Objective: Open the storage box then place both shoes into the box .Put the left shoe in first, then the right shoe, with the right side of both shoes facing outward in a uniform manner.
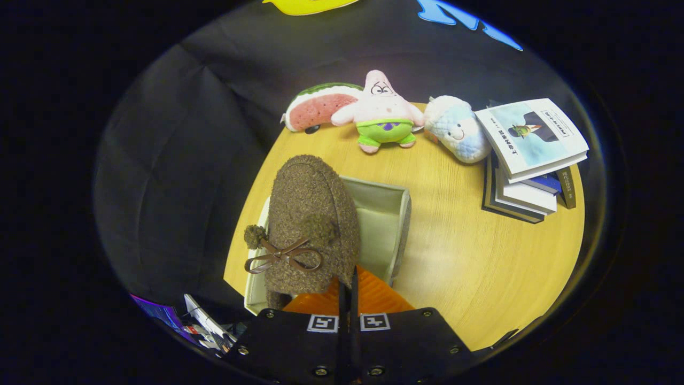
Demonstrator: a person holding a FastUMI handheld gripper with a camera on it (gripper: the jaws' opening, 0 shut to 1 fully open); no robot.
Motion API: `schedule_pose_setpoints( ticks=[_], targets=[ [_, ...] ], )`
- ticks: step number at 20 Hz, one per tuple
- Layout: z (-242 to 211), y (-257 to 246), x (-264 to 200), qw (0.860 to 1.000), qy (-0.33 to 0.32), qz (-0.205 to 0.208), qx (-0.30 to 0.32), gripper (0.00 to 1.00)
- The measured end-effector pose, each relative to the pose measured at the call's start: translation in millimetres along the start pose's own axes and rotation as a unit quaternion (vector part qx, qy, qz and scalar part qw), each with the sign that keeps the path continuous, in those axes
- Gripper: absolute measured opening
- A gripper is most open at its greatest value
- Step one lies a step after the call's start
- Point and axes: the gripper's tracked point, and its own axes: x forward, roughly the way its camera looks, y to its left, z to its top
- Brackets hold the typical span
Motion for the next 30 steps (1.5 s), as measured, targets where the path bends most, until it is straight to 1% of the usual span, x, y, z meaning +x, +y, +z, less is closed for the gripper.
schedule_pose_setpoints(
  ticks=[1,3,5,8,10,12,13,14,15,16,17,19,20,21,23,27,29,30],
  targets=[
    [-1,-5,8,1.000,0.000,-0.020,0.007,0.01],
    [-2,-15,23,0.998,0.002,-0.058,0.002,0.01],
    [-2,-9,32,0.997,0.004,-0.071,-0.005,0.01],
    [-3,-11,48,0.993,0.009,-0.109,-0.033,0.01],
    [-5,-12,57,0.991,0.014,-0.126,-0.043,0.01],
    [-7,-11,59,0.989,0.022,-0.135,-0.058,0.02],
    [-7,-12,59,0.988,0.023,-0.139,-0.069,0.04],
    [-8,-9,57,0.988,0.023,-0.134,-0.075,0.05],
    [-10,-9,56,0.989,0.020,-0.128,-0.076,0.09],
    [-11,-4,53,0.991,0.015,-0.115,-0.073,0.09],
    [-11,-2,47,0.991,0.011,-0.109,-0.072,0.21],
    [-10,-3,34,0.991,-0.001,-0.108,-0.075,0.35],
    [-10,-2,26,0.992,-0.009,-0.102,-0.073,0.35],
    [-9,2,18,0.994,-0.021,-0.087,-0.067,0.40],
    [3,-5,-9,0.992,-0.070,-0.082,-0.061,0.58],
    [27,-38,-69,0.978,-0.181,-0.091,-0.052,0.58],
    [37,-60,-105,0.965,-0.243,-0.095,-0.036,0.58],
    [41,-75,-124,0.955,-0.276,-0.105,-0.029,0.58]
  ],
)
